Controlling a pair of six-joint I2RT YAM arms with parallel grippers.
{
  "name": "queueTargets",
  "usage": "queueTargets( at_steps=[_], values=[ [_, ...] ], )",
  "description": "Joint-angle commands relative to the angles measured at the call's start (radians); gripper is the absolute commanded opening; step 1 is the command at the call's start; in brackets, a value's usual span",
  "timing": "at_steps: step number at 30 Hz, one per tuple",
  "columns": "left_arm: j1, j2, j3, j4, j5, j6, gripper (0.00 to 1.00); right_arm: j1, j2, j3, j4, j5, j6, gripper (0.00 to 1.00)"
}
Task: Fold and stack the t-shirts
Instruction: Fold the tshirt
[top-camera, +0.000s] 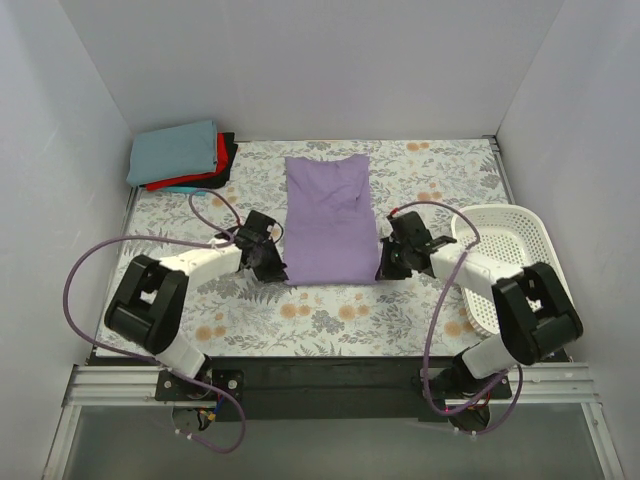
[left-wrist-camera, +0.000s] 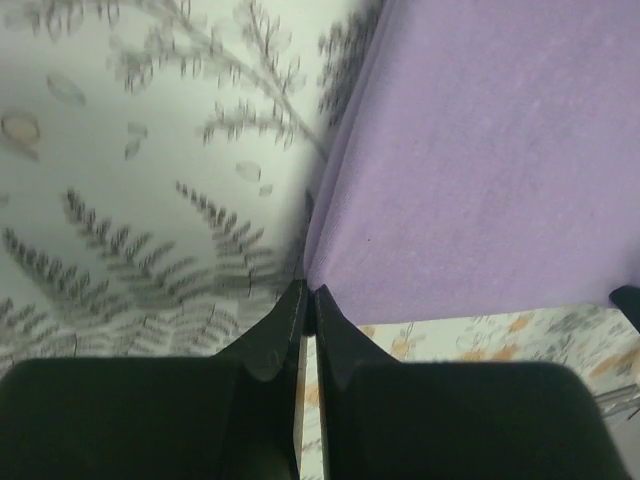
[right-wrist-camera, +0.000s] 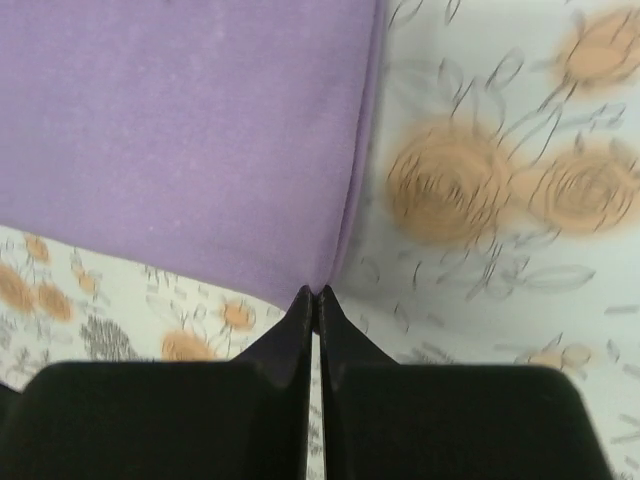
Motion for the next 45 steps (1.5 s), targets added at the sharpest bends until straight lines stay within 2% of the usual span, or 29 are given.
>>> queueTargets(
  at_steps=[1, 5, 9, 12, 14, 18, 22, 25, 27, 32, 36, 45],
  values=[
    [-0.035, -0.141, -0.073, -0.071, 0.021, -0.013, 0.0, 0.049, -0.135, -0.08, -0.039, -0.011, -0.004, 0.01],
    [-0.091, -0.324, -0.23, -0.089, 0.035, -0.08, 0.0, 0.135, -0.293, -0.189, -0.073, 0.016, 0.047, 0.01],
    [-0.159, -0.549, -0.341, -0.123, 0.033, -0.163, 0.0, 0.265, -0.488, -0.297, -0.134, 0.074, 0.128, 0.01],
    [-0.182, -0.654, -0.395, -0.17, 0.032, -0.197, 0.0, 0.343, -0.616, -0.333, -0.18, 0.119, 0.206, 0.01],
    [-0.217, -0.74, -0.404, -0.181, 0.007, -0.229, 0.0, 0.369, -0.668, -0.344, -0.229, 0.151, 0.233, 0.01],
    [-0.225, -0.775, -0.355, -0.218, -0.062, -0.229, 0.0, 0.379, -0.706, -0.293, -0.269, 0.209, 0.216, 0.01],
    [-0.222, -0.708, -0.199, -0.244, -0.166, -0.193, 0.0, 0.379, -0.62, -0.148, -0.309, 0.274, 0.144, 0.01],
    [-0.219, -0.596, -0.081, -0.25, -0.224, -0.133, 0.0, 0.369, -0.528, 0.028, -0.332, 0.331, 0.083, 0.01],
    [-0.201, -0.542, -0.018, -0.247, -0.249, -0.105, 0.0, 0.343, -0.459, 0.087, -0.334, 0.332, 0.05, 0.01],
    [-0.138, -0.38, 0.126, -0.202, -0.247, -0.021, 0.0, 0.239, -0.281, 0.268, -0.311, 0.283, -0.04, 0.01],
    [-0.023, -0.26, 0.191, -0.111, -0.163, 0.019, 0.0, 0.164, -0.16, 0.362, -0.257, 0.216, -0.076, 0.01],
    [0.048, 0.009, 0.445, -0.049, -0.114, 0.039, 0.0, 0.049, 0.107, 0.596, -0.234, 0.128, -0.126, 0.01]
  ],
)
